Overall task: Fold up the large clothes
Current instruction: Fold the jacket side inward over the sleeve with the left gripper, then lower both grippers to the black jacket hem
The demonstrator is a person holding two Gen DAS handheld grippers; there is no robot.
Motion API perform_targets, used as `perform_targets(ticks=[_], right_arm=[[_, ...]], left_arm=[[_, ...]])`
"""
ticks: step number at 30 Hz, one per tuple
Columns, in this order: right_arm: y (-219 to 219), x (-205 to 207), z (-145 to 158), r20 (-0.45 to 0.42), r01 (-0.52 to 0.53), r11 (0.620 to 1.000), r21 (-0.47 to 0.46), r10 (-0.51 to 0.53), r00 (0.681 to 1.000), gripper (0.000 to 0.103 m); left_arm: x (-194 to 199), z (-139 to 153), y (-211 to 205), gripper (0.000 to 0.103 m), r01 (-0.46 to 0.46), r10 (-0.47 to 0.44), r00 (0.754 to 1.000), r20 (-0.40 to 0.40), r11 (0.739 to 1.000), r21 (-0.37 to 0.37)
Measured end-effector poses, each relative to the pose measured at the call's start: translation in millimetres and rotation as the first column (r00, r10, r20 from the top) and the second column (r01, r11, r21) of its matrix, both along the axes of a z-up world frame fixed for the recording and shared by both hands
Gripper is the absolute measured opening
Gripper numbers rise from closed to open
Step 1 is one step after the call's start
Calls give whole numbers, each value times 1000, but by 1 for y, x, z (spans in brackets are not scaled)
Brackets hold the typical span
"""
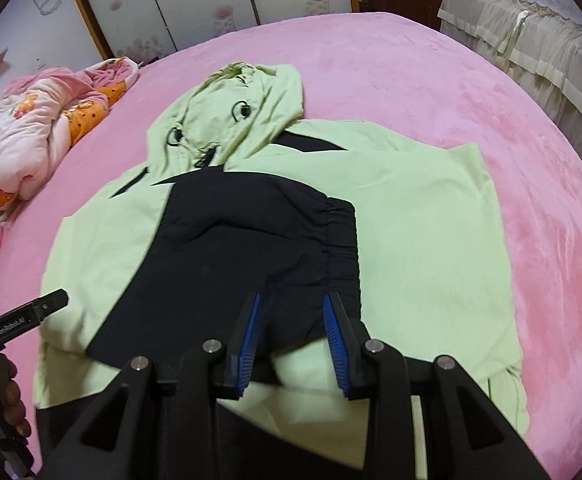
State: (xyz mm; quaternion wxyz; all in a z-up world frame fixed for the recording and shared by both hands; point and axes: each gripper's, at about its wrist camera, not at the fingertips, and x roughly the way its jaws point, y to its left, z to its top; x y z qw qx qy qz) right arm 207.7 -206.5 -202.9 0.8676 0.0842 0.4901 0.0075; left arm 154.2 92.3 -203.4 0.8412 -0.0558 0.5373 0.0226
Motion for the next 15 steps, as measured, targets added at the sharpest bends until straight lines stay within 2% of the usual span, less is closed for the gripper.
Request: perform_targets(ticks=[8,15], right_arm=[[-3,-40,46,10,-52,999,11,52,999,32],[-8,-84,92,9,-166,986,15,165,986,32]], left_arm=[[-50,54,-18,74,13,-13,1000,13,999,31],[-114,103,-29,74,-15,15,1000,-4,998,58]])
